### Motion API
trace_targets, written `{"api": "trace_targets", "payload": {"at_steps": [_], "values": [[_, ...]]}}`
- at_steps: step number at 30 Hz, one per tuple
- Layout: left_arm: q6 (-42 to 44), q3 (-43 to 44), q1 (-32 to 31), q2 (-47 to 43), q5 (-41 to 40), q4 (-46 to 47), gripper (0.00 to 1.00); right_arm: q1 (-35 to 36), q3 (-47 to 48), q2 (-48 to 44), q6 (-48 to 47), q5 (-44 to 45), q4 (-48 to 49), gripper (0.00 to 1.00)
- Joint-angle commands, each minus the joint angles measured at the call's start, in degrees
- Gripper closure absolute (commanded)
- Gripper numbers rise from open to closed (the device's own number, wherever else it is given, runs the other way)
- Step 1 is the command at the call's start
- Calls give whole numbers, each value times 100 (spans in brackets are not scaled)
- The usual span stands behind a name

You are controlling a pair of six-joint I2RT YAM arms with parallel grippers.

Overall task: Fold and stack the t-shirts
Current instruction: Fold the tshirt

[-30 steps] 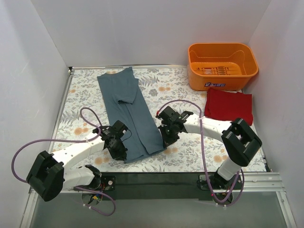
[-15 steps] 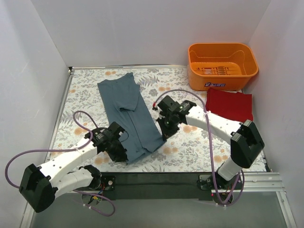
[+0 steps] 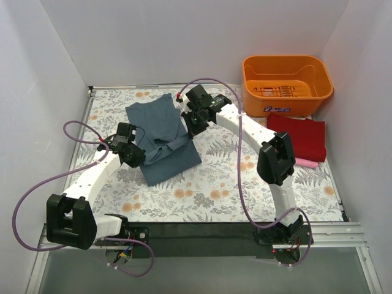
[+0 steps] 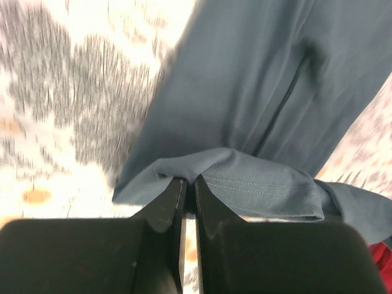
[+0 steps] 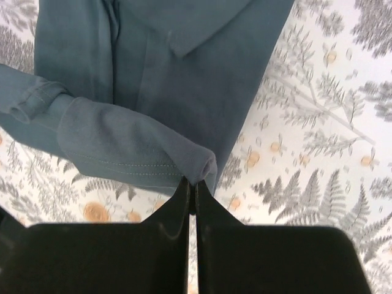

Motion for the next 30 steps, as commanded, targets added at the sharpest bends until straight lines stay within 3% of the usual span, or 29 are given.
{"api": "trace_targets", "payload": {"at_steps": [1,12,30], "values": [[547,195,282,166,-471,651,100,-130,681,345,-331,48,29,99],[1093,-16,449,729,-551,1723,100,-341,551,627,-332,-93,864,99],[1322,63,616,1529,-489,2269,100,-482,269,934,-314,-207,1673,99]]}}
